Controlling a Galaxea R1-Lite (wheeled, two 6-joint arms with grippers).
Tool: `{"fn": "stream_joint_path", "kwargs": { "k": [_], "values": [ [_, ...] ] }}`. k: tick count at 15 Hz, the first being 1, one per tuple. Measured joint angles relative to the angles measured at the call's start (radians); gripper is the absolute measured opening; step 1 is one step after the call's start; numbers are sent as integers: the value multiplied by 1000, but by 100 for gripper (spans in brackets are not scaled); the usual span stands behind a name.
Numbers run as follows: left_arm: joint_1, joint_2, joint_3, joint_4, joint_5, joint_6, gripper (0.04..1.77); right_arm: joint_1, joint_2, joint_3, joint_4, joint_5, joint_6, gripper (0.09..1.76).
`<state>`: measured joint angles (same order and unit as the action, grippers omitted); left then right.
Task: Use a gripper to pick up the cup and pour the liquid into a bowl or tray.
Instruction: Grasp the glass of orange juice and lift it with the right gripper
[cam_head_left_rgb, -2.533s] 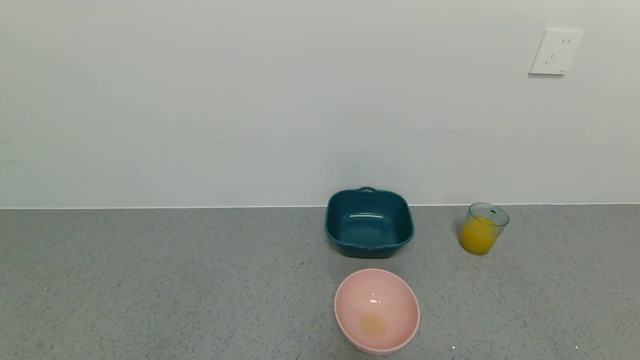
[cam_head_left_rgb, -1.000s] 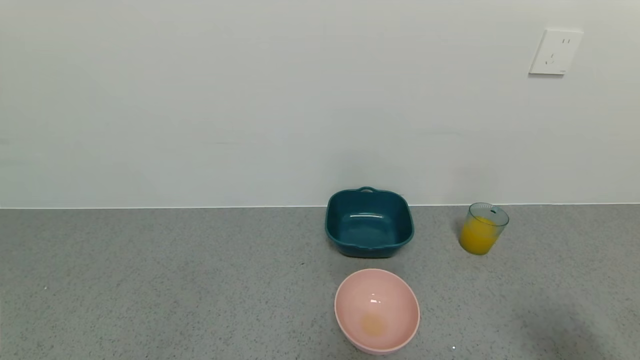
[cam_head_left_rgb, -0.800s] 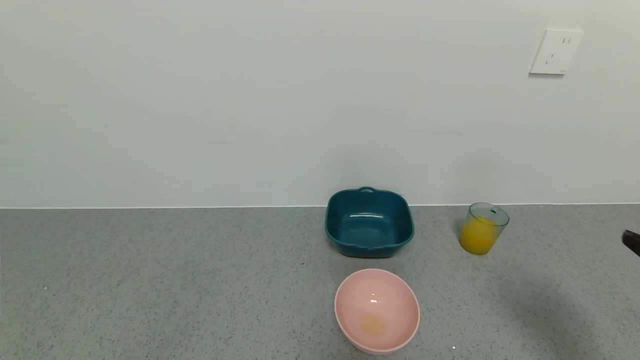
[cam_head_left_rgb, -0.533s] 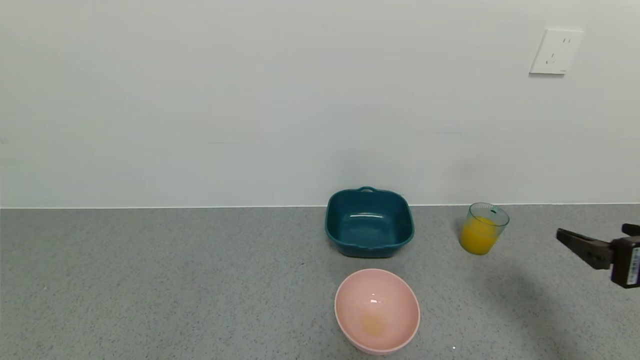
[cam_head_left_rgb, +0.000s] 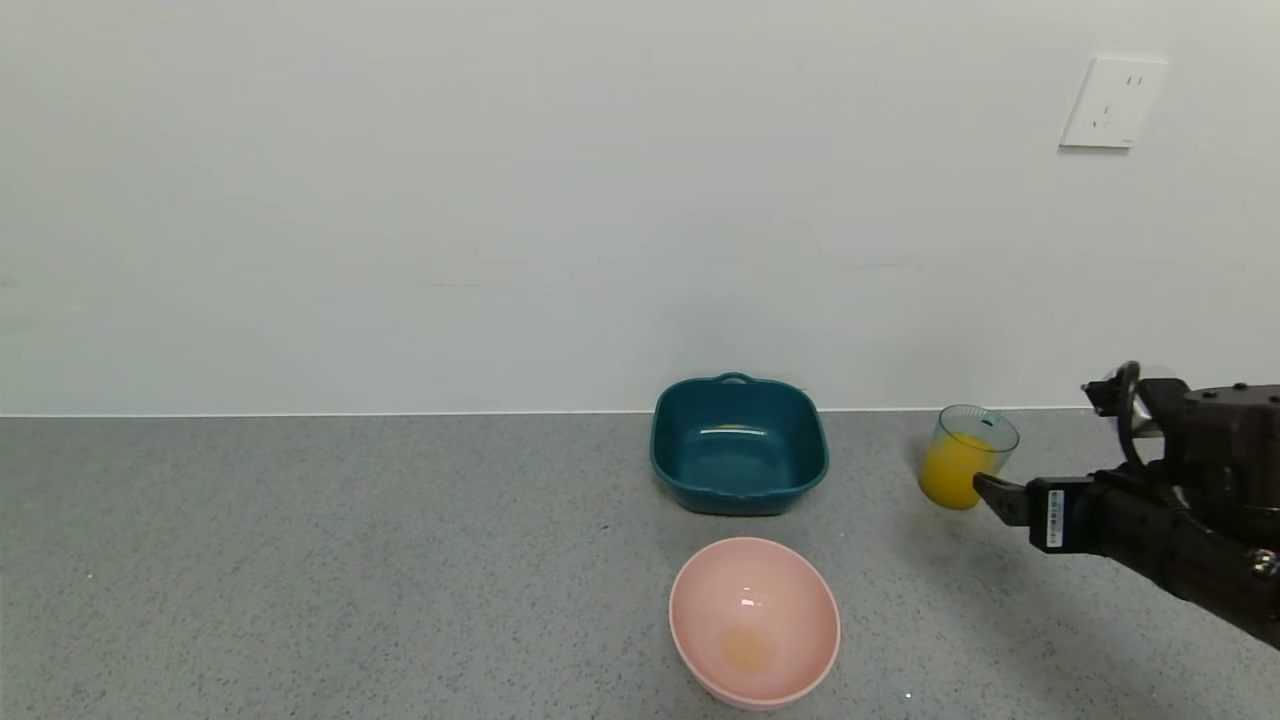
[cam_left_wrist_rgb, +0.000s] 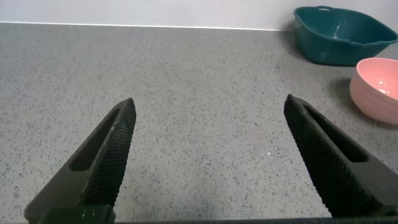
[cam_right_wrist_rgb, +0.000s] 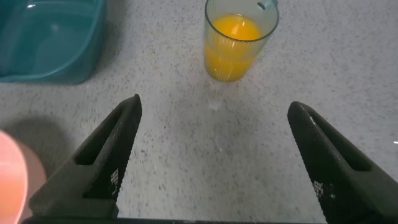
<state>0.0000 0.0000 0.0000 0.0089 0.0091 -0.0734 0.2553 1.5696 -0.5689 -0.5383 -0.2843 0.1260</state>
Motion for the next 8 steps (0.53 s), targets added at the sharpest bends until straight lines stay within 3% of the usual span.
{"fn": "stream_joint_path", "kwargs": {
  "k": [8],
  "values": [
    [0, 0, 0, 0, 0, 0, 172, 0, 441, 63, -553, -158, 38, 171]
  ]
}}
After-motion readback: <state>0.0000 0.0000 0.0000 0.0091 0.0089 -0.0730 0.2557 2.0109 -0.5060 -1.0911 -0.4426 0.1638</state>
